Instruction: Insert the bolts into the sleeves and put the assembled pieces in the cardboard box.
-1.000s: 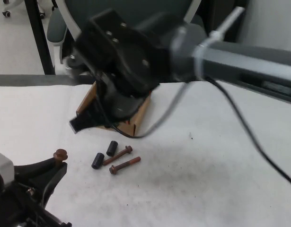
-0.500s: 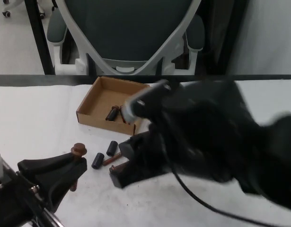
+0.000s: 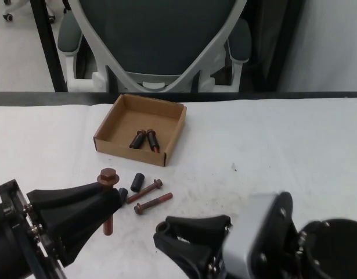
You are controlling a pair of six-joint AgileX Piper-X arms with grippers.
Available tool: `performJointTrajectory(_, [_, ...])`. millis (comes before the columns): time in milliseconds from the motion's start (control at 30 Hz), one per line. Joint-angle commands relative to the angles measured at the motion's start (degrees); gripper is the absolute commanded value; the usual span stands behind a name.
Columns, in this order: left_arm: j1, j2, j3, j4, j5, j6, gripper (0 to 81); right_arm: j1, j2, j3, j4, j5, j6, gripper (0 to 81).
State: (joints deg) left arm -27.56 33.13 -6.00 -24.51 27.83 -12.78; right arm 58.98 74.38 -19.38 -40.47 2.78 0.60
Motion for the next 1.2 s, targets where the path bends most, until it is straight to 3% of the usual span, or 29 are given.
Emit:
performJointTrajectory(0, [0.08, -0.21, -0.57, -1.49, 1.09, -3.72, 0.8, 0.44, -0.70, 1.43, -4.08, -0.91, -2.56, 0.3])
performJointTrajectory(367, [-0.02, 1.04, -0.57, -6.60, 7.57, -5.09, 0.8, 0.44, -0.70, 1.42, -4.88, -8.37, -7.66, 0.3])
performJointTrajectory(667, [-2.59, 12.13, -0.57, -18.77, 12.37, -4.38, 0.8, 0.44, -0.70, 1.42, -5.31, -10.02, -8.51, 0.3])
performJointTrajectory(867, [-6.38, 16.09, -0.57, -23.88, 12.61, 0.96, 0.8, 0.44, -0.70, 1.42, -5.73, -12.12, -8.52, 0.3])
performJointTrajectory(1167, [-6.44, 16.09, -0.13, -23.88, 12.61, 3.47, 0.8, 0.44, -0.70, 1.42, -5.73, -12.12, -8.52, 0.3])
